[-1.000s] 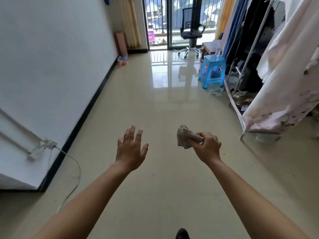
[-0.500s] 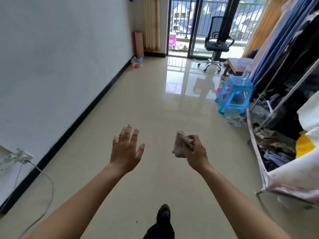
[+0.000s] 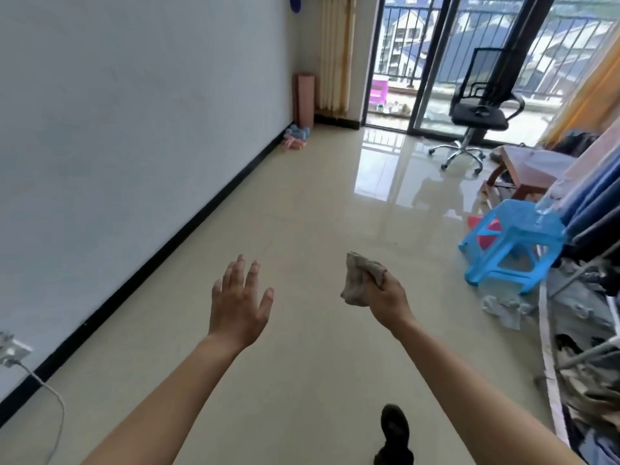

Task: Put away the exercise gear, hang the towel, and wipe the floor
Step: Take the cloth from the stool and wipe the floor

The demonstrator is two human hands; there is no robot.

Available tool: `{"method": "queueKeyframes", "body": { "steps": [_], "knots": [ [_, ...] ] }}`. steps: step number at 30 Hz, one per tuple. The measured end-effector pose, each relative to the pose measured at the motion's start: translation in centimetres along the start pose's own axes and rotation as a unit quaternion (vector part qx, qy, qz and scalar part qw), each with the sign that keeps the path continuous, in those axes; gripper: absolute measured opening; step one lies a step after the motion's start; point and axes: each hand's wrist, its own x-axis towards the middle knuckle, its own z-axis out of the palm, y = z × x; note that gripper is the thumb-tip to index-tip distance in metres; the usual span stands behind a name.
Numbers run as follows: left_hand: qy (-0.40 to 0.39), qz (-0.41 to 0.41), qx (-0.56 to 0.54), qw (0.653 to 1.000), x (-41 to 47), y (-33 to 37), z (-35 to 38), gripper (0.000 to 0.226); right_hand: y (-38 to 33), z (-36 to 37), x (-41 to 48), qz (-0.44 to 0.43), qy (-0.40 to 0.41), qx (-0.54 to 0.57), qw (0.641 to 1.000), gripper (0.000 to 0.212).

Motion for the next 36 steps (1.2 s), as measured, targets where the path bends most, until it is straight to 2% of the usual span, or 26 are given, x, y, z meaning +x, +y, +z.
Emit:
{"method": "queueKeyframes", "body": {
  "steps": [4,8,10,12,16,18,21,24,26,29,34,36],
  "knots": [
    [0.013,-0.115,-0.001,0.993,5.7,0.6,3.5,0.073,1.6,1.4,11.3,-0.010,-0.093,0.001,0.996,0.025],
    [-0.010,-0.259,-0.004,0.966,7.2,2.2,6.9,0.067,0.9,3.6,20.3,0.001,-0.222,-0.028,0.975,0.017],
    [-0.024,-0.307,0.014,0.951,7.1,2.4,7.5,0.069,0.3,5.8,23.3,-0.019,-0.269,-0.048,0.962,0.017],
    [-0.034,-0.353,0.026,0.935,6.6,2.4,7.6,0.074,0.0,8.1,25.0,-0.001,-0.321,-0.064,0.945,0.023],
    [-0.043,-0.426,0.025,0.903,5.1,0.8,8.8,0.069,0.4,12.9,27.0,0.007,-0.419,-0.082,0.904,0.022],
    [-0.035,-0.451,0.020,0.892,4.7,-0.7,9.9,0.069,1.3,15.4,27.6,0.027,-0.443,-0.093,0.891,0.010],
    [-0.065,-0.474,-0.003,0.878,4.5,-3.6,12.5,0.067,3.7,19.6,28.3,0.032,-0.448,-0.142,0.882,0.025],
    [-0.092,-0.482,-0.008,0.872,4.1,-6.8,16.2,0.068,6.3,23.9,28.3,0.034,-0.457,-0.166,0.873,0.027],
    [-0.112,-0.490,-0.010,0.864,4.0,-9.0,19.3,0.068,8.8,27.1,28.5,0.021,-0.467,-0.195,0.862,0.027],
    [-0.111,-0.512,-0.015,0.852,3.8,-12.0,25.8,0.066,14.7,32.1,29.1,-0.001,-0.511,-0.232,0.828,0.030],
    [-0.196,-0.512,-0.003,0.836,2.5,-16.2,41.1,0.060,30.0,39.6,30.4,-0.045,-0.613,-0.272,0.740,0.031],
    [-0.219,-0.531,-0.009,0.819,1.7,-17.0,47.2,0.058,35.5,41.9,30.7,-0.049,-0.624,-0.286,0.726,0.031]
  ]
}}
